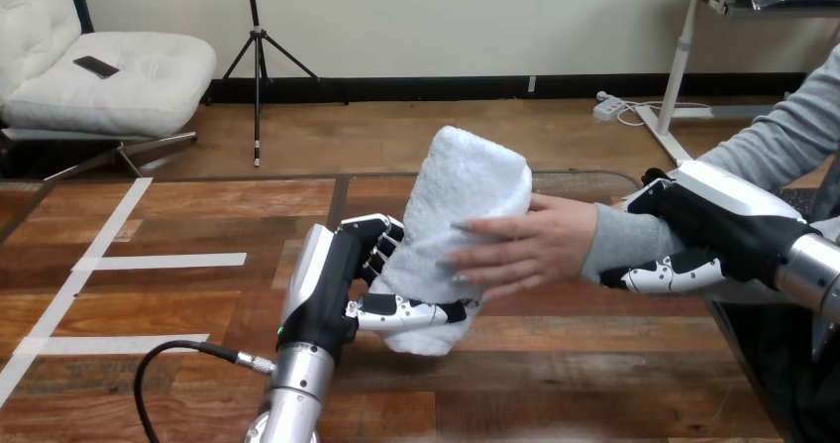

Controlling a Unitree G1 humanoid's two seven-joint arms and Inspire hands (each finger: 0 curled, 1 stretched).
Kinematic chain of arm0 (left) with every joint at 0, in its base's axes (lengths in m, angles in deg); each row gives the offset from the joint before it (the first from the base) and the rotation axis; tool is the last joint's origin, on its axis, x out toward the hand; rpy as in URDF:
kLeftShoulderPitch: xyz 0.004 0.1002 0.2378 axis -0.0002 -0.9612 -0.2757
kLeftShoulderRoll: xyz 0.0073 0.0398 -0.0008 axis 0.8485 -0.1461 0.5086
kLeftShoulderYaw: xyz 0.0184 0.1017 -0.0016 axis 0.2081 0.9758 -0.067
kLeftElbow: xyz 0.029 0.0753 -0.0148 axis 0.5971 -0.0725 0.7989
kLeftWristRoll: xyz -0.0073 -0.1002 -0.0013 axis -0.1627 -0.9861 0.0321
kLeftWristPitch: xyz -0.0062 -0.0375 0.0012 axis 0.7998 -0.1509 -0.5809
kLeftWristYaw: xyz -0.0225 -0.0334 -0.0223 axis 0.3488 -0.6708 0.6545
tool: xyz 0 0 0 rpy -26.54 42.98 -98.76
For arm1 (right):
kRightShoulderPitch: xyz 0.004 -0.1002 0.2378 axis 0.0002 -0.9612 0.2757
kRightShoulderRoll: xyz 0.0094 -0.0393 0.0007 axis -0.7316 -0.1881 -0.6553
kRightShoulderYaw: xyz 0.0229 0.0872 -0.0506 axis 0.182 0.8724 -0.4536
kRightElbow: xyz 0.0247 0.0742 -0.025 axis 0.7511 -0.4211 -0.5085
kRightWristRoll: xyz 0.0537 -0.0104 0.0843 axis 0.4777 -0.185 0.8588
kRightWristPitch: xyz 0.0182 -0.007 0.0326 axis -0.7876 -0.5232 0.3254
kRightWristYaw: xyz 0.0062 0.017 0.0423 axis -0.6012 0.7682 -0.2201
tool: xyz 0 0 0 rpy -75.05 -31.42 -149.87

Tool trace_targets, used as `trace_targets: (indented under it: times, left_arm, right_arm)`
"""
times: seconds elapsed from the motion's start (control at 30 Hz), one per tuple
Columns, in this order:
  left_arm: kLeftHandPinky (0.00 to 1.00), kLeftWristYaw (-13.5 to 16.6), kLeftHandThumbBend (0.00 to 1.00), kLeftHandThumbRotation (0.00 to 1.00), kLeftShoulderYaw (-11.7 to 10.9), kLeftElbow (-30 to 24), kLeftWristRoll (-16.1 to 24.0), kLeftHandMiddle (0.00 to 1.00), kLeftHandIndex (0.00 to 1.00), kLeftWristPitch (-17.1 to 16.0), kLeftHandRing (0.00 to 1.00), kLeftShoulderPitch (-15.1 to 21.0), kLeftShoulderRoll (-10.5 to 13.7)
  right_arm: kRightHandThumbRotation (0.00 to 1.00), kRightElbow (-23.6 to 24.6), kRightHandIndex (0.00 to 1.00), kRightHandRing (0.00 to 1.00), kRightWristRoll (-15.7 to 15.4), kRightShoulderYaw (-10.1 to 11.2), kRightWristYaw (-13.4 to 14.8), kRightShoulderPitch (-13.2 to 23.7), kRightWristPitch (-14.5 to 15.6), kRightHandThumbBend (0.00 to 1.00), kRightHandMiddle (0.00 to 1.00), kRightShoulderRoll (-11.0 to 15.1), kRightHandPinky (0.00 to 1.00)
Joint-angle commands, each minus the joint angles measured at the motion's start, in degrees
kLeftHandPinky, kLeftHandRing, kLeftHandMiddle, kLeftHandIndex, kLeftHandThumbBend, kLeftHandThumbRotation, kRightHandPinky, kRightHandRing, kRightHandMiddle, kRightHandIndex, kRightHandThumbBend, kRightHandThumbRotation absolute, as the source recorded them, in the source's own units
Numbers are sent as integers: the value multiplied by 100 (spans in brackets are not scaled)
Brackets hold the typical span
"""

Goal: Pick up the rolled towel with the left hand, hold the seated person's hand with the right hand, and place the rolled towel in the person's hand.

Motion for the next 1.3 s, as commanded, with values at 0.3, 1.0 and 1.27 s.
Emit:
trace_targets:
  times: [0.3,1.0,1.27]
  left_arm:
    - [30,39,65,0,47,-50,-66,39,41,-52,35,492,-180]
    - [30,33,66,0,112,-9,-29,40,41,-88,35,503,-357]
    - [30,5,66,0,119,-2,-50,39,41,-55,34,531,-447]
  right_arm:
    - [46,120,34,23,280,295,38,694,40,35,30,-100,19]
    - [33,72,31,21,261,284,82,738,-38,34,28,-140,17]
    - [34,177,33,22,289,291,66,678,7,34,29,-167,17]
